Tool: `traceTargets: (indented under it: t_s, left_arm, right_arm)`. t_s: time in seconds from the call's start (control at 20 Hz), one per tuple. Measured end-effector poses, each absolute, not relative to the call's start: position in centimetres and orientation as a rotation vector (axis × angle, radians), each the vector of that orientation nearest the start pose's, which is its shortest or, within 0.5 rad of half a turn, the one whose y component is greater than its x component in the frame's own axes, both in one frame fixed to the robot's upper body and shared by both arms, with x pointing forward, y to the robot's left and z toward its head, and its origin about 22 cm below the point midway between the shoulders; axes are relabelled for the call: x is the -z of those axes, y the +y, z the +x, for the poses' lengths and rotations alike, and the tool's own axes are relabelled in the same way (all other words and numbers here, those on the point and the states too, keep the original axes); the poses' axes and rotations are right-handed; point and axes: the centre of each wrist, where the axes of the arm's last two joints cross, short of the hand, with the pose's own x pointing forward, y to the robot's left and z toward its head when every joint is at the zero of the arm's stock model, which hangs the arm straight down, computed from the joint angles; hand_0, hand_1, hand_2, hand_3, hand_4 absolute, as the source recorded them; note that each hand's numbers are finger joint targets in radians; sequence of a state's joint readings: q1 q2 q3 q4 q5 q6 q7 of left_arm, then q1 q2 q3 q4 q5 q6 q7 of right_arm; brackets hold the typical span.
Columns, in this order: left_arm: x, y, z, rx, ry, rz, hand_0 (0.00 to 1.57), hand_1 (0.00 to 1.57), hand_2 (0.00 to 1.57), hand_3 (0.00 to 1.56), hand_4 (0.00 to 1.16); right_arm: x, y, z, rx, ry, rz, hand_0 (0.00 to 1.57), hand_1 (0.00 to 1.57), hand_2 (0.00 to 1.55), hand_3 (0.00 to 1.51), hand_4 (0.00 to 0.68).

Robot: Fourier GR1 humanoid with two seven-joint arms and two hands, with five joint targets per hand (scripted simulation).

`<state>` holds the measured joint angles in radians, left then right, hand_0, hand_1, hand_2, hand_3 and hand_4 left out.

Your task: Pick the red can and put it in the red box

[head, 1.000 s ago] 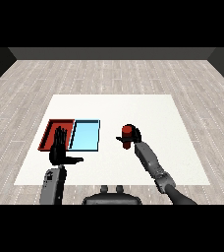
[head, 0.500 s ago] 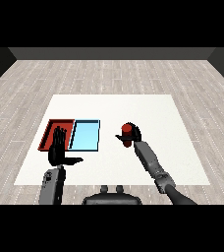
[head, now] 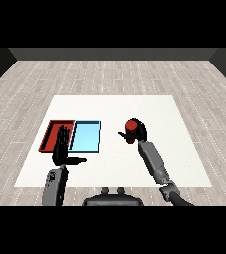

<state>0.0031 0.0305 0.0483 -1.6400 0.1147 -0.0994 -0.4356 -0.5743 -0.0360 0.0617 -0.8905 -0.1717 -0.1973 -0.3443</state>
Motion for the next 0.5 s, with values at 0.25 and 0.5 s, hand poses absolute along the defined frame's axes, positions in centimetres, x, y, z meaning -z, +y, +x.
traceTargets:
  t_s: [0.25,0.5]
  left_arm:
    - [-3.1,23.0,23.9,0.0,-2.081,-0.156,0.0,0.0,0.0,0.0,0.0]
    - [-4.3,20.8,24.1,0.046,-2.045,-0.203,0.0,0.0,0.0,0.0,0.0]
  right_arm:
    - [-2.4,-17.4,35.3,-0.007,-1.85,0.076,1.48,1.48,1.44,1.4,0.631]
    - [-4.6,-16.1,33.7,0.012,-1.931,0.098,1.48,1.48,1.43,1.39,0.636]
